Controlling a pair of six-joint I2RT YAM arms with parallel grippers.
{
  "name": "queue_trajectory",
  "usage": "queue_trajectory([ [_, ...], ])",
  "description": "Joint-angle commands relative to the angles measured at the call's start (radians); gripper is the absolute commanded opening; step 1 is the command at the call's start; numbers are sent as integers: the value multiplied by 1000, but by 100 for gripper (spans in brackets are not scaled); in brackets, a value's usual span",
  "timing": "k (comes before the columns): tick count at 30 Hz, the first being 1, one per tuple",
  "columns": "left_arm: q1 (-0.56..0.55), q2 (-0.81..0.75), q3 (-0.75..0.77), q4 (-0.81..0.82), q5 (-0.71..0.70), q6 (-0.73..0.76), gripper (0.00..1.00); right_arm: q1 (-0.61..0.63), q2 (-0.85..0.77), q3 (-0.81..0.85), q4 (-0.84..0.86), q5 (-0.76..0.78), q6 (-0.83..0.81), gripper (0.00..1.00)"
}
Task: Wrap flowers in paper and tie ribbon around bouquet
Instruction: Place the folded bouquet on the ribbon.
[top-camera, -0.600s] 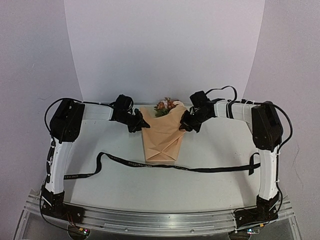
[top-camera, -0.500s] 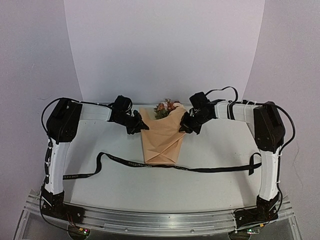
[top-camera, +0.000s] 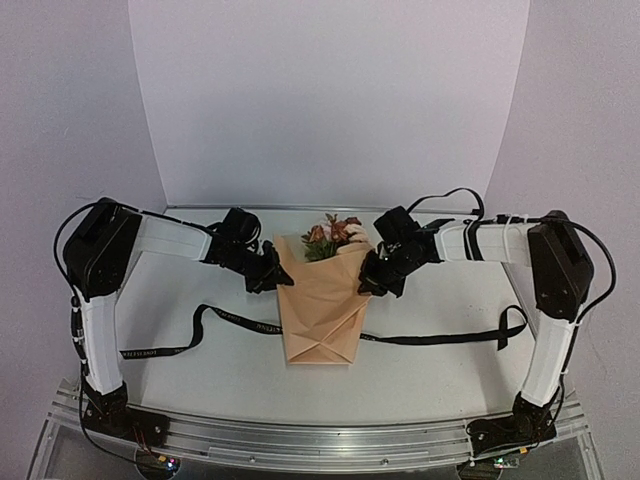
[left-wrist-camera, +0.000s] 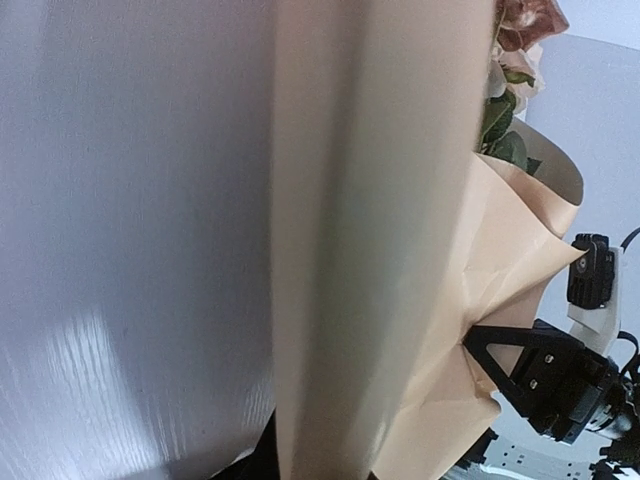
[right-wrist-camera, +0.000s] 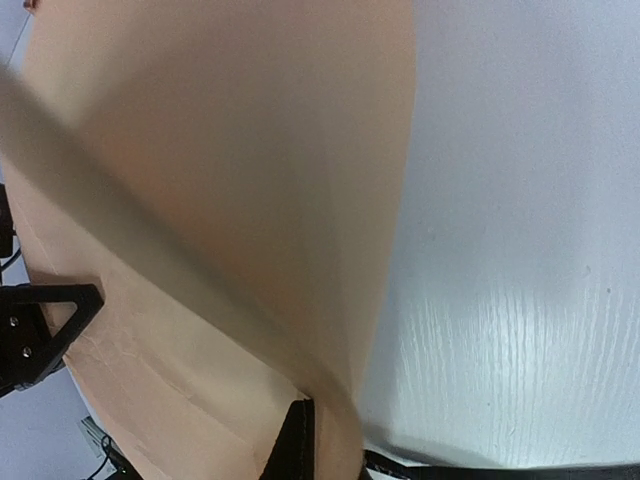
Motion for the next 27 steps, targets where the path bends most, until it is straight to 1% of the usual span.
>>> queue_trajectory([
  [1,-23,-127,-102,68,-41,-22,8,40,-100,-85,55,65,52,0],
  [8,-51,-199,-236,119,-76,-42,8,102,-157,-208,112,127,111,0],
  [14,-62,-200,-284,138,-89,-49,9,134,-177,-275,154,170,153,0],
  [15,-62,-197,-286,138,-91,-47,10,137,-178,-281,158,175,157,2],
  [18,-62,-198,-287,139,-110,-39,16,141,-186,-300,172,191,165,11],
  [23,-61,-212,-269,120,-145,-24,25,142,-226,-317,176,221,158,34],
  [25,-62,-230,-270,102,-164,-20,33,142,-246,-324,174,241,152,43],
  [27,-62,-264,-284,76,-203,-15,44,142,-265,-327,158,269,141,53],
])
